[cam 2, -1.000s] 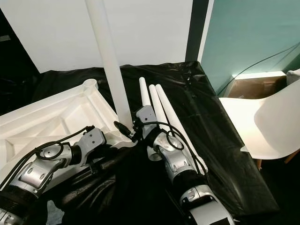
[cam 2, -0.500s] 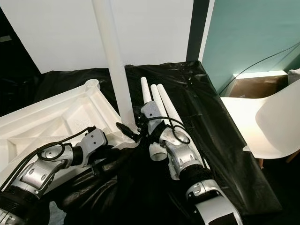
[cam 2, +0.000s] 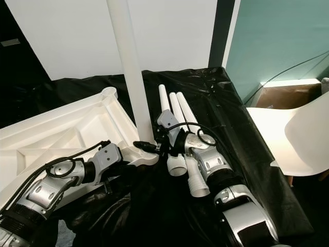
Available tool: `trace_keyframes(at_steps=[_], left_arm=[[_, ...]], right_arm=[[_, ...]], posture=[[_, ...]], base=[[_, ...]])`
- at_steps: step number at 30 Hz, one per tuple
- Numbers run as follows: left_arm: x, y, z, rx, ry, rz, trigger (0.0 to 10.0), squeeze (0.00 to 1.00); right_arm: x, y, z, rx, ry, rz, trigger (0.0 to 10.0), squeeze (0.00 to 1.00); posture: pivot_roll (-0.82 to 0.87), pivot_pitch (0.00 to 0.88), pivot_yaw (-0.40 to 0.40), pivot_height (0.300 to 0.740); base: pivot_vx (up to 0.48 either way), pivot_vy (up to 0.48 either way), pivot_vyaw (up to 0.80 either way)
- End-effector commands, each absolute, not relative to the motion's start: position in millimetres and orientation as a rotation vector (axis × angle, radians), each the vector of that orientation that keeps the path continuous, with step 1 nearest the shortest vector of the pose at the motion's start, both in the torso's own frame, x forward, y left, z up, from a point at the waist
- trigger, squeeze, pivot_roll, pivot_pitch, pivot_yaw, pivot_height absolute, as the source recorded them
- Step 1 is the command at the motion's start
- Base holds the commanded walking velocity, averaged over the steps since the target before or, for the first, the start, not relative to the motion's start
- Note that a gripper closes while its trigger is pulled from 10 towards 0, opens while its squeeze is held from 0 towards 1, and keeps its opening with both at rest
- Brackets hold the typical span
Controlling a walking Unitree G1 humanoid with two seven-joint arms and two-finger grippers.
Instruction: Building children table
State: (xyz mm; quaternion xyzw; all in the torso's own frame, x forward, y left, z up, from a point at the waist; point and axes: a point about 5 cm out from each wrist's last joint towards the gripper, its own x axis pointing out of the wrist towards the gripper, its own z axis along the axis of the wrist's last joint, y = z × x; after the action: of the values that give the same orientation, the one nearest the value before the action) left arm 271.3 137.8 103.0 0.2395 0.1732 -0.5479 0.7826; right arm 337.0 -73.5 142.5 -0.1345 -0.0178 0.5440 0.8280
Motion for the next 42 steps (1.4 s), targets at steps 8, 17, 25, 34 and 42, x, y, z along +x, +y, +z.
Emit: trace_keyframes(at_steps=[8, 17, 25, 34, 42], left_arm=[[248.0, 140.5, 75.7, 0.508, 0.547, -1.346, 10.0, 0.00], [247.8, 143.1, 75.9, 0.514, 0.553, -1.344, 10.0, 0.00], [247.4, 142.9, 76.1, 0.511, 0.552, -1.342, 10.0, 0.00], [247.7, 140.0, 74.9, 0.505, 0.548, -1.342, 10.0, 0.00], [248.3, 138.8, 74.7, 0.505, 0.544, -1.344, 10.0, 0.00]], right_arm=[[323.6, -82.3, 119.2, -0.034, -0.137, 0.674, 0.0, 0.00], [318.7, -84.1, 125.8, 0.010, -0.243, 0.493, 0.0, 0.00], [321.1, -78.2, 126.6, -0.020, -0.227, 0.507, 10.0, 0.00], [322.8, -75.7, 130.6, -0.076, -0.149, 0.799, 10.0, 0.00], [326.8, -91.0, 136.2, -0.183, -0.061, 1.007, 10.0, 0.00]], posture=[[0.07, 0.000, 0.031, 0.740], [0.07, 0.000, 0.032, 0.740], [0.07, 0.000, 0.028, 0.740], [0.06, 0.000, 0.023, 0.740], [0.05, 0.000, 0.025, 0.740]], base=[[0.000, 0.000, 0.00], [0.000, 0.000, 0.00], [0.000, 0.000, 0.00], [0.000, 0.000, 0.00], [0.000, 0.000, 0.00]])
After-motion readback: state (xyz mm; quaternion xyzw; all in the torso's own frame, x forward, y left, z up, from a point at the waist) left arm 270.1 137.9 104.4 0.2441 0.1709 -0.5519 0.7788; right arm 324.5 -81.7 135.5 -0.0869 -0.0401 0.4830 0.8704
